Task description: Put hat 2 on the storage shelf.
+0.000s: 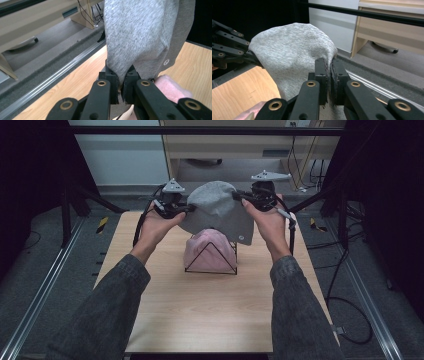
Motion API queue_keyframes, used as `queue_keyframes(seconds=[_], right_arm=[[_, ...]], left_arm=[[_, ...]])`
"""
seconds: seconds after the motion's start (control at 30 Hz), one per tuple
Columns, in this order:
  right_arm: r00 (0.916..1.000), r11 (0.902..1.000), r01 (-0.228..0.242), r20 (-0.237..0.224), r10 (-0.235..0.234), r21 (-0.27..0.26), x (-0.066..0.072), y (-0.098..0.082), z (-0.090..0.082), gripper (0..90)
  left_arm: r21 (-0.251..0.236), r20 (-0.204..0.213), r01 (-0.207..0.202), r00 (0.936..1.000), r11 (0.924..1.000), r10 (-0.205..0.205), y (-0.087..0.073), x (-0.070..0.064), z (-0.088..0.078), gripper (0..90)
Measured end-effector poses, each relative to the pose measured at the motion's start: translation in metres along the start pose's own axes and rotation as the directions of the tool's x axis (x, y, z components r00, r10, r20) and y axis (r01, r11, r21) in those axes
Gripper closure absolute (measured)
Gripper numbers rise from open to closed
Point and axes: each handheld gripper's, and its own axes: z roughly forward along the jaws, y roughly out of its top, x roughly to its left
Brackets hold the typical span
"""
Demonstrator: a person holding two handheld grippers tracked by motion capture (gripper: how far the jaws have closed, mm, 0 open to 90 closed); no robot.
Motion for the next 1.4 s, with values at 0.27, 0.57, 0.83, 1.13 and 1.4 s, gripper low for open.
queue_keyframes(seconds=[0.27,0.57,0.83,1.13,1.4], right_arm=[[0.9999,0.9997,-0.011,-0.011,0.011,0.022,0.002,-0.012,0.008,85.7],[0.9998,0.9989,-0.011,-0.015,0.011,0.045,0.003,-0.021,0.014,85.7],[0.9998,0.9971,-0.012,-0.012,0.013,0.075,0.007,-0.037,0.021,85.7],[1.0,0.9946,0.003,-0.005,-0.002,0.103,0.013,-0.052,0.025,85.6],[0.9999,0.9896,0.012,0.008,-0.014,0.143,0.016,-0.066,0.035,85.5]], left_arm=[[0.011,0.004,0.012,0.9999,0.9999,-0.012,-0.013,-0.001,0.002,85.6],[0.026,0.009,0.02,0.9998,0.9995,-0.02,-0.023,-0.001,0.003,85.5],[0.058,0.011,0.016,0.9998,0.9982,-0.017,-0.037,-0.003,0.006,85.6],[0.089,0.007,0.035,0.9993,0.9955,-0.036,-0.061,-0.008,0.015,85.5],[0.128,-0.005,0.058,0.9983,0.9901,-0.058,-0.077,-0.007,0.026,85.6]])
